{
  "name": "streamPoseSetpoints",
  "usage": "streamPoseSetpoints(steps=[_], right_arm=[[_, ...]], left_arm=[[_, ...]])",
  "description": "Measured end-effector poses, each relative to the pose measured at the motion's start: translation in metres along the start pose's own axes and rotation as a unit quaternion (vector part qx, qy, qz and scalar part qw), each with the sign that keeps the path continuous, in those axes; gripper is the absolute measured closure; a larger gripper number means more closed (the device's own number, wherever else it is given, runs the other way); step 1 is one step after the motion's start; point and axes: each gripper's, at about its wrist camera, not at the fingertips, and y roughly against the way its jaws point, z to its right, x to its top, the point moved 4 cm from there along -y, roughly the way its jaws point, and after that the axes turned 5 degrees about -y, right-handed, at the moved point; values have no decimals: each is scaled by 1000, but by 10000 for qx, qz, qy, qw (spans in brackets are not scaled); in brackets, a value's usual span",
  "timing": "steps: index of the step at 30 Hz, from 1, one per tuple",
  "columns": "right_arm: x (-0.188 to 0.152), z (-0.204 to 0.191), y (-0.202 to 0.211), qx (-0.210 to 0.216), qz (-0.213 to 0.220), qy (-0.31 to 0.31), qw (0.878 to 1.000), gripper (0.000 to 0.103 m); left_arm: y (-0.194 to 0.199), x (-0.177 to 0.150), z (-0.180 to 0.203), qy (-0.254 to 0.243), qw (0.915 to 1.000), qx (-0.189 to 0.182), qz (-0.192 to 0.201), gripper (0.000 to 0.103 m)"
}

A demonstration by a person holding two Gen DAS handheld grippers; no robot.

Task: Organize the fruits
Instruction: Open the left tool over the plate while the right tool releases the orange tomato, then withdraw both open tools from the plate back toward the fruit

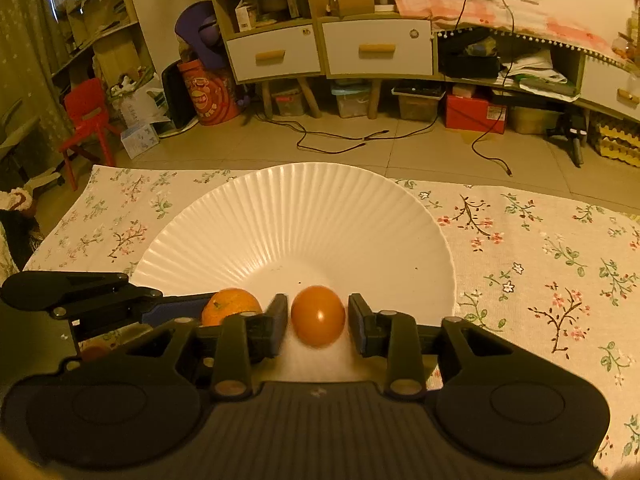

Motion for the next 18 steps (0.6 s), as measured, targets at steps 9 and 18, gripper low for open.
streamPoseSetpoints(steps=[9,18], right_arm=[[-2,-4,25,-137,183,-62,9997,32],[-10,-20,51,-204,297,83,9993,17]], left_arm=[[23,-10,-2,-38,10000,44,66,20],[55,-20,-10,-147,9997,179,100,8]])
